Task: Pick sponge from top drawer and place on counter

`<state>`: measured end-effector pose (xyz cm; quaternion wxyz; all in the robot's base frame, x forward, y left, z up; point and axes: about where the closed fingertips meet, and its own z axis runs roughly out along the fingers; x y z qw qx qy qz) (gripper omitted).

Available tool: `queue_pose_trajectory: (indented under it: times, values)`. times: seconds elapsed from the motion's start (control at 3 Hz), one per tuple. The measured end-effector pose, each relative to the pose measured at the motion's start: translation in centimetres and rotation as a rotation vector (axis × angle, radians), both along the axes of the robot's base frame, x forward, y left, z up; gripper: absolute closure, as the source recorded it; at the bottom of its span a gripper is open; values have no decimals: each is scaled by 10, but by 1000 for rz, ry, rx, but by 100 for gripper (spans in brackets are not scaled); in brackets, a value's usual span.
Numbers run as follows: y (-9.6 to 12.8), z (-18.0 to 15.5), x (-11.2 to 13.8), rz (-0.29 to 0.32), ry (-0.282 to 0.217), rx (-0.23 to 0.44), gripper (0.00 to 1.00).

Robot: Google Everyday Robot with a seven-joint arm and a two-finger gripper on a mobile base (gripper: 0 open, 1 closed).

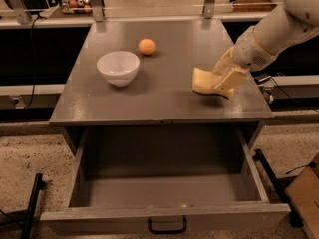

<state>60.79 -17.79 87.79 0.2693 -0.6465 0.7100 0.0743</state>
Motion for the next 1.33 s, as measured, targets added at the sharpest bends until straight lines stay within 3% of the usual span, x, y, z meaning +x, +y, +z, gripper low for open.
queue_pose_trajectory:
  times: [0.33, 0.67, 1.0, 1.33]
  values:
    - [1, -1, 0, 3, 0, 0, 13]
    - [3, -2, 0, 6, 3, 0, 0]
    - [-2, -2, -5, 47, 12, 7, 0]
    - [-26, 3, -21, 93, 9, -5, 0]
